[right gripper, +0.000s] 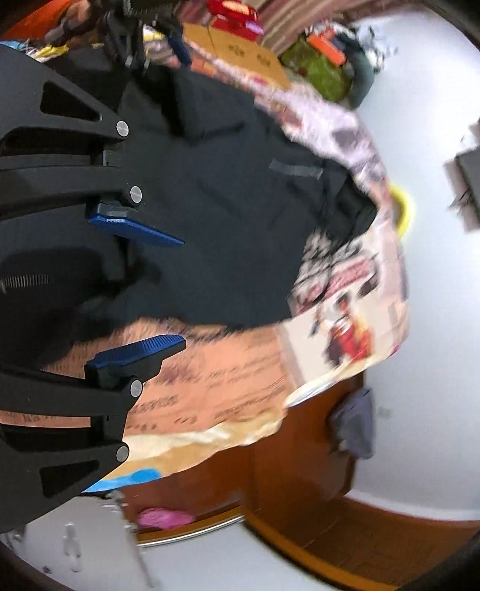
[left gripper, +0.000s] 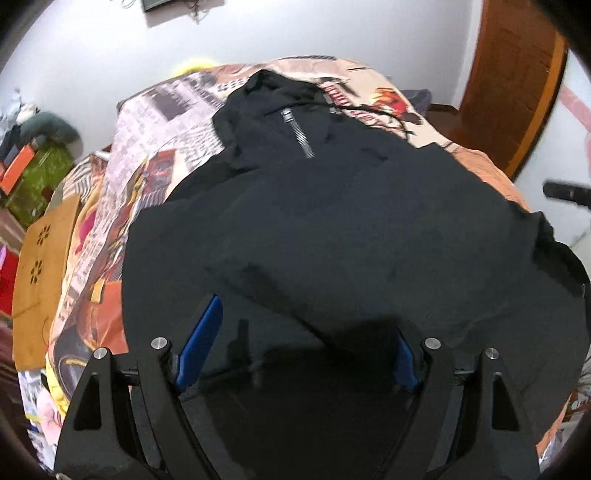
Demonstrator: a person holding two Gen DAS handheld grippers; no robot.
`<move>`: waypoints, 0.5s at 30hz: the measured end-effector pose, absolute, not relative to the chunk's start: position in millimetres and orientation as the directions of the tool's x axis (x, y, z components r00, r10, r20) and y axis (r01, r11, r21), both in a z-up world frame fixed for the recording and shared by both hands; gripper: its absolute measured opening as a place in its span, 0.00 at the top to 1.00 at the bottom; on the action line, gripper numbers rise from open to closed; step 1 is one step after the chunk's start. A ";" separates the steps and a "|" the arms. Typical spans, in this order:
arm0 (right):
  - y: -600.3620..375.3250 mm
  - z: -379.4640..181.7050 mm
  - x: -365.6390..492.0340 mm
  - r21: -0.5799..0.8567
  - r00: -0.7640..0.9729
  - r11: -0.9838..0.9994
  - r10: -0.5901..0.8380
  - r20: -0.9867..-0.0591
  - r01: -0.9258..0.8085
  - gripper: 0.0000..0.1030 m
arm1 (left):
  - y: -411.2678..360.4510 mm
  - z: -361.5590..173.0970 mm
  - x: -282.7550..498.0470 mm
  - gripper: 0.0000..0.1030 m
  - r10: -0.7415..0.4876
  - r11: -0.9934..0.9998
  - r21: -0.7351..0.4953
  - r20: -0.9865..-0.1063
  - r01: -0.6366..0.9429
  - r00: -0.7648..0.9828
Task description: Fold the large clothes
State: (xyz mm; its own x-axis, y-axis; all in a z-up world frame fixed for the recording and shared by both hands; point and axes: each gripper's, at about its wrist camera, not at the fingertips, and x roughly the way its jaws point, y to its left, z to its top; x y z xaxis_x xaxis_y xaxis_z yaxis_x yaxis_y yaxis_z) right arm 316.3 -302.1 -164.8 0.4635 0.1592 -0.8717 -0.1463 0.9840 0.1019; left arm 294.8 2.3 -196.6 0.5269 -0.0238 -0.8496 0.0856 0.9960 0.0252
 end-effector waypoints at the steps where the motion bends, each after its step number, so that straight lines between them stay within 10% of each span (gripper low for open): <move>1: -306.1 -172.3 318.5 0.103 0.451 0.986 0.153 -0.879 -0.134 0.56 | 10.5 -197.4 292.1 0.21 -0.033 0.997 0.006 -0.850 0.072 0.526; 15: -297.6 -211.7 299.4 0.079 0.435 0.970 0.176 -0.883 -0.231 0.53 | 105.1 -236.0 245.8 0.21 -0.203 0.915 -0.348 -0.834 -0.205 0.513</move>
State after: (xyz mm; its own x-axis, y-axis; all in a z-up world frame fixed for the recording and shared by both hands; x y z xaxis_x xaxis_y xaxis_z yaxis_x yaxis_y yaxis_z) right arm 299.4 -297.6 -211.7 0.4350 0.1756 -0.8831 -0.2311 0.9697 0.0789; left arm 245.8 105.1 -236.0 0.5131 -0.2026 -0.8341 -0.2050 0.9147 -0.3483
